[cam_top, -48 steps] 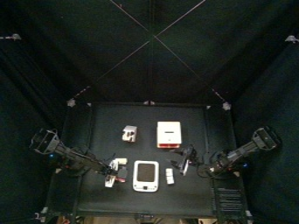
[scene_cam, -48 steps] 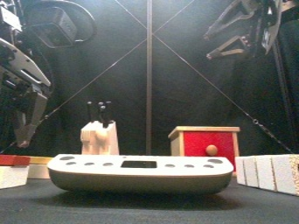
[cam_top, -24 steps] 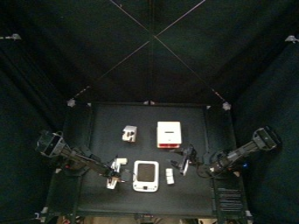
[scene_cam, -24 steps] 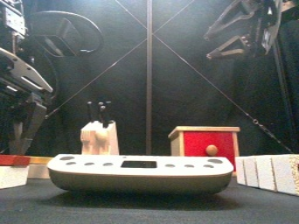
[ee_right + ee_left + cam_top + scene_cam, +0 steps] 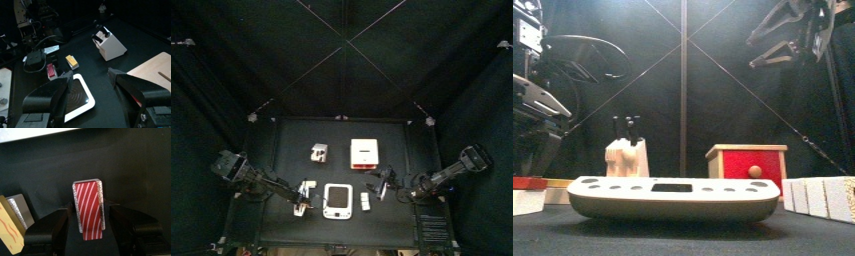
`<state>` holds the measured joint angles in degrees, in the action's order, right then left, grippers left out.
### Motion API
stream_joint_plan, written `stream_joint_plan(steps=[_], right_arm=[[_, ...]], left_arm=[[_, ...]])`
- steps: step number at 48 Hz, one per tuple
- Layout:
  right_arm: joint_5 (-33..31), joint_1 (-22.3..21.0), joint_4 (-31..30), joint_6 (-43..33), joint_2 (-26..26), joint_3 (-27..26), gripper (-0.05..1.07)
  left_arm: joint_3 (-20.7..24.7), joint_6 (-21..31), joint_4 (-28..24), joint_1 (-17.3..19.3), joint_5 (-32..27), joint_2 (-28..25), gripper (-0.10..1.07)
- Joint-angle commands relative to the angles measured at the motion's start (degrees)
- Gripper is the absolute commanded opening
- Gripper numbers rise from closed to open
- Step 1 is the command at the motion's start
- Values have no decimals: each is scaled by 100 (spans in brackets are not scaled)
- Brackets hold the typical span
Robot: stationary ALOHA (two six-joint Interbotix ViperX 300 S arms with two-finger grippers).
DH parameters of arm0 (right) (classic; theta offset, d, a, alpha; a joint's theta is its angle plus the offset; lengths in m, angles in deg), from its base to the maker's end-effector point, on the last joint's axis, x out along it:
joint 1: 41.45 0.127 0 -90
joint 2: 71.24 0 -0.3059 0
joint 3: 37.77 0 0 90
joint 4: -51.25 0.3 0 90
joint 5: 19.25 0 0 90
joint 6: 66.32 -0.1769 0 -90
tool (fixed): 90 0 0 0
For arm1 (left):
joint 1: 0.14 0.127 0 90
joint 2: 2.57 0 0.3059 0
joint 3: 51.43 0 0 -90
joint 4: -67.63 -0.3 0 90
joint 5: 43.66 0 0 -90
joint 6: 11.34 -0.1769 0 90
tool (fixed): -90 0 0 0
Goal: Grab salmon sushi
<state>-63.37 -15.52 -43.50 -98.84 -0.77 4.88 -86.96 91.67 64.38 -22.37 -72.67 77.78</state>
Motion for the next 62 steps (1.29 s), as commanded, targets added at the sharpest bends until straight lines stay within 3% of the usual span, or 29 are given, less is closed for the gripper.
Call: stream_joint_plan(steps=[1, 12, 30, 62], right_arm=[[-26, -9, -18, 9, -35, -62, 91], [-26, -9, -18, 9, -35, -62, 91], [-26, -9, -18, 9, -35, -62, 91], [-26, -9, -9, -9, -35, -62, 91]], left_arm=[[141, 0, 0, 18, -26, 26, 86], [167, 9, -88, 9, -26, 44, 82], [246, 18, -167, 26, -114, 237, 58], [229, 9, -272, 26, -62, 396, 58]])
